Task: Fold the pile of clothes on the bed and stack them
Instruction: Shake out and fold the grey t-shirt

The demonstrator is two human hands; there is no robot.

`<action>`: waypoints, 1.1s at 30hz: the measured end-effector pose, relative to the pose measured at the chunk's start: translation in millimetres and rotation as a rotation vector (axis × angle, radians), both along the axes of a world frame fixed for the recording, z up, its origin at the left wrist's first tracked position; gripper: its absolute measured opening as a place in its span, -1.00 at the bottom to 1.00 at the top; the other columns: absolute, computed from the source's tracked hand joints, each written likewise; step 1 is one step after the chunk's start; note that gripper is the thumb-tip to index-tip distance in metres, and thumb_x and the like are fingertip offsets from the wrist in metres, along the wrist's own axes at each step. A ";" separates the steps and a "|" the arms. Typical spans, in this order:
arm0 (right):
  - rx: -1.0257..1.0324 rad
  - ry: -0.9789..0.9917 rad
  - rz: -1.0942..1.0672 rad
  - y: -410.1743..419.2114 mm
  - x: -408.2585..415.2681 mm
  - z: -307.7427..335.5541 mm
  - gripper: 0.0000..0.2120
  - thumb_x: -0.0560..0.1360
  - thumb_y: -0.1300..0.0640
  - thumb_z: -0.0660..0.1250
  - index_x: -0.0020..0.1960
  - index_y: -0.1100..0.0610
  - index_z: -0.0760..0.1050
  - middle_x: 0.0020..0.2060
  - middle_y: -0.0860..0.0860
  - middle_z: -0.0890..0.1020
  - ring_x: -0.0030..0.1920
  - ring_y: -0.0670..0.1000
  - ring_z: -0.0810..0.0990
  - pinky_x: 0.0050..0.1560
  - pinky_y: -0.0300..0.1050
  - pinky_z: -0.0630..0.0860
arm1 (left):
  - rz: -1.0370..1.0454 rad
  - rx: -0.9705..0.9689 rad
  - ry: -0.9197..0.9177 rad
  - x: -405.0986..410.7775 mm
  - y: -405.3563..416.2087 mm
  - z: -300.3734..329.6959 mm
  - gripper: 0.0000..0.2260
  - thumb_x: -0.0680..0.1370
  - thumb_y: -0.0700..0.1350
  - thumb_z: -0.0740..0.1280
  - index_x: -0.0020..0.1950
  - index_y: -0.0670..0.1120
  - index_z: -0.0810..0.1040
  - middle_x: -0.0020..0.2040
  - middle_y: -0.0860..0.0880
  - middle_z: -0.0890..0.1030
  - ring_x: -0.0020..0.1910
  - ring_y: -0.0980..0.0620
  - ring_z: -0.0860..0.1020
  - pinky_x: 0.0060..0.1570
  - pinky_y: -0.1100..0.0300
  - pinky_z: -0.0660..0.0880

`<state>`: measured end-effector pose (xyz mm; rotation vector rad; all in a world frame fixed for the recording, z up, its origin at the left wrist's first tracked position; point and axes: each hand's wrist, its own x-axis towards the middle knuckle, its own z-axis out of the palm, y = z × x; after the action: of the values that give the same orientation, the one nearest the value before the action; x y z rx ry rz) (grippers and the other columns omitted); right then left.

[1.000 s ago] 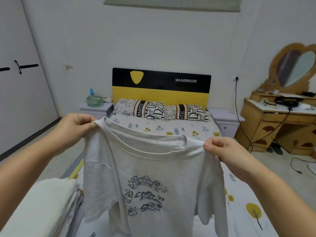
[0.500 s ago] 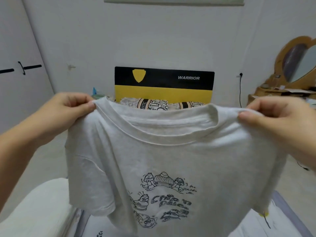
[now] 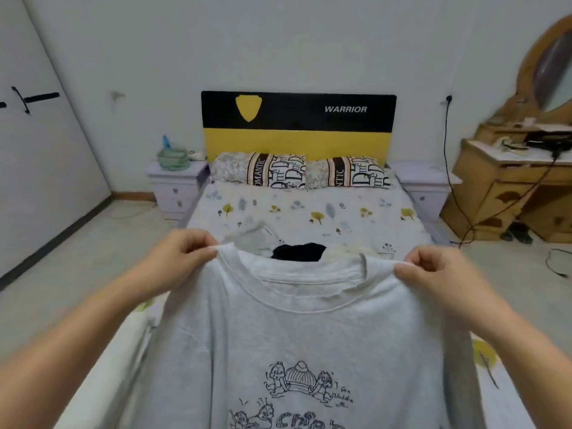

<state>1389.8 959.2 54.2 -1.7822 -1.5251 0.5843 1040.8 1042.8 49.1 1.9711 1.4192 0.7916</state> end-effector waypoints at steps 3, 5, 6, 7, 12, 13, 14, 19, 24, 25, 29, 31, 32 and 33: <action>-0.146 -0.006 -0.050 11.6 0.9 -77.5 -0.77 0.43 0.18 0.39 -0.36 0.12 0.43 -0.45 -0.07 0.44 -0.38 -0.08 0.39 -0.33 -0.15 0.28 | -0.020 -0.074 0.179 5.1 13.5 -65.0 -0.70 0.50 -0.28 0.34 -0.36 0.04 0.50 -0.37 0.12 0.53 -0.30 0.13 0.48 -0.23 0.30 0.36; -0.219 0.016 -0.075 18.3 2.9 -124.8 -0.77 0.45 0.18 0.38 -0.34 0.11 0.41 -0.44 -0.07 0.44 -0.36 -0.08 0.40 -0.31 -0.16 0.29 | -0.017 -0.104 0.251 10.1 21.9 -104.9 -0.65 0.49 -0.26 0.35 -0.39 0.11 0.43 -0.43 0.17 0.48 -0.37 0.27 0.46 -0.31 0.41 0.32; -0.258 0.033 -0.088 22.3 3.9 -145.7 -0.78 0.46 0.17 0.37 -0.33 0.10 0.40 -0.43 -0.07 0.45 -0.36 -0.08 0.40 -0.31 -0.15 0.29 | -0.012 -0.124 0.284 12.7 26.3 -124.0 -0.64 0.50 -0.24 0.35 -0.38 0.13 0.41 -0.43 0.18 0.47 -0.37 0.28 0.46 -0.33 0.42 0.32; -0.294 0.044 -0.100 27.2 5.0 -164.6 -0.78 0.47 0.16 0.36 -0.32 0.09 0.40 -0.42 -0.06 0.46 -0.35 -0.07 0.41 -0.31 -0.15 0.29 | -0.002 -0.142 0.318 15.3 31.0 -142.8 -0.65 0.51 -0.22 0.34 -0.37 0.14 0.40 -0.42 0.18 0.48 -0.36 0.28 0.45 -0.34 0.41 0.31; -0.368 0.039 -0.127 60.7 9.2 -242.0 -0.76 0.51 0.12 0.30 -0.29 0.07 0.35 -0.41 -0.04 0.46 -0.37 -0.08 0.40 -0.37 -0.17 0.24 | 0.111 -0.221 0.365 29.5 61.4 -227.0 -0.78 0.55 -0.16 0.31 -0.25 0.09 0.45 -0.28 0.10 0.56 -0.19 0.06 0.53 -0.30 0.27 0.32; -0.370 0.032 -0.136 69.2 10.1 -255.1 -0.77 0.52 0.11 0.30 -0.29 0.06 0.34 -0.41 -0.04 0.46 -0.37 -0.07 0.40 -0.37 -0.17 0.24 | 0.138 -0.225 0.367 33.6 69.4 -240.0 -0.81 0.55 -0.17 0.30 -0.21 0.08 0.48 -0.25 0.08 0.58 -0.17 0.04 0.54 -0.27 0.23 0.32; -0.373 0.032 -0.147 78.8 11.7 -267.4 -0.77 0.52 0.11 0.29 -0.28 0.05 0.34 -0.40 -0.03 0.47 -0.36 -0.07 0.41 -0.37 -0.17 0.25 | 0.164 -0.221 0.362 37.7 78.4 -252.6 -0.85 0.55 -0.19 0.30 -0.17 0.04 0.53 -0.22 0.06 0.59 -0.15 0.02 0.54 -0.25 0.21 0.32; -0.410 0.008 -0.161 135.0 21.4 -323.4 -0.76 0.54 0.11 0.25 -0.28 0.01 0.30 -0.37 -0.04 0.46 -0.35 -0.07 0.40 -0.39 -0.17 0.24 | 0.210 -0.209 0.384 57.5 128.2 -307.1 -0.90 0.53 -0.22 0.30 -0.08 -0.08 0.60 -0.17 0.00 0.63 -0.17 0.01 0.52 -0.22 0.20 0.30; -0.335 -0.033 -0.201 201.8 31.4 -370.6 -0.80 0.56 0.13 0.23 -0.23 0.07 0.33 -0.37 -0.02 0.46 -0.37 -0.06 0.39 -0.41 -0.16 0.24 | 0.244 -0.177 0.353 77.2 184.7 -360.2 -0.93 0.53 -0.19 0.31 -0.10 -0.06 0.57 -0.18 0.00 0.62 -0.21 0.01 0.53 -0.24 0.20 0.30; -0.320 -0.051 -0.214 212.9 32.5 -380.2 -0.83 0.57 0.13 0.22 -0.19 0.10 0.35 -0.37 -0.02 0.47 -0.35 -0.04 0.41 -0.41 -0.16 0.24 | 0.268 -0.171 0.329 80.9 193.7 -372.1 -0.94 0.54 -0.20 0.31 -0.07 -0.08 0.58 -0.15 -0.02 0.63 -0.19 0.00 0.53 -0.22 0.20 0.31; -0.452 -0.201 -0.186 235.4 32.2 -429.6 -0.85 0.56 0.15 0.19 0.09 0.16 0.44 -0.07 0.08 0.57 -0.02 0.15 0.52 -0.21 -0.09 0.37 | 0.347 -0.188 0.399 91.4 208.3 -426.3 -0.72 0.54 -0.17 0.30 0.24 -0.19 0.48 0.15 -0.16 0.56 0.11 -0.15 0.52 0.03 0.08 0.39; -0.600 -0.334 -0.150 232.6 32.7 -457.5 -0.67 0.56 0.09 0.18 0.28 0.19 0.36 0.18 0.14 0.50 0.17 0.17 0.45 0.06 0.01 0.39 | 0.377 -0.265 0.549 95.4 201.8 -453.0 -0.60 0.51 -0.06 0.35 0.29 -0.21 0.42 0.22 -0.23 0.47 0.17 -0.24 0.44 0.10 -0.03 0.38; -0.651 -0.363 -0.159 228.7 33.2 -470.0 -0.64 0.56 0.07 0.17 0.31 0.18 0.32 0.23 0.15 0.46 0.23 0.18 0.40 0.14 0.05 0.37 | 0.390 -0.313 0.630 96.5 195.5 -465.2 -0.54 0.49 0.01 0.37 0.27 -0.22 0.41 0.20 -0.25 0.45 0.17 -0.26 0.43 0.09 -0.06 0.38; -0.690 -0.366 -0.184 224.2 33.3 -480.1 -0.64 0.56 0.06 0.16 0.31 0.18 0.30 0.24 0.16 0.43 0.25 0.19 0.38 0.17 0.07 0.34 | 0.394 -0.362 0.707 97.0 188.3 -475.5 -0.49 0.47 0.10 0.37 0.24 -0.23 0.40 0.19 -0.24 0.45 0.16 -0.26 0.43 0.08 -0.07 0.38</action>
<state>1423.1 1183.4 -425.9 -2.6439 -1.4624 0.7863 1137.7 1231.1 -426.3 1.7688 2.2151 -0.0648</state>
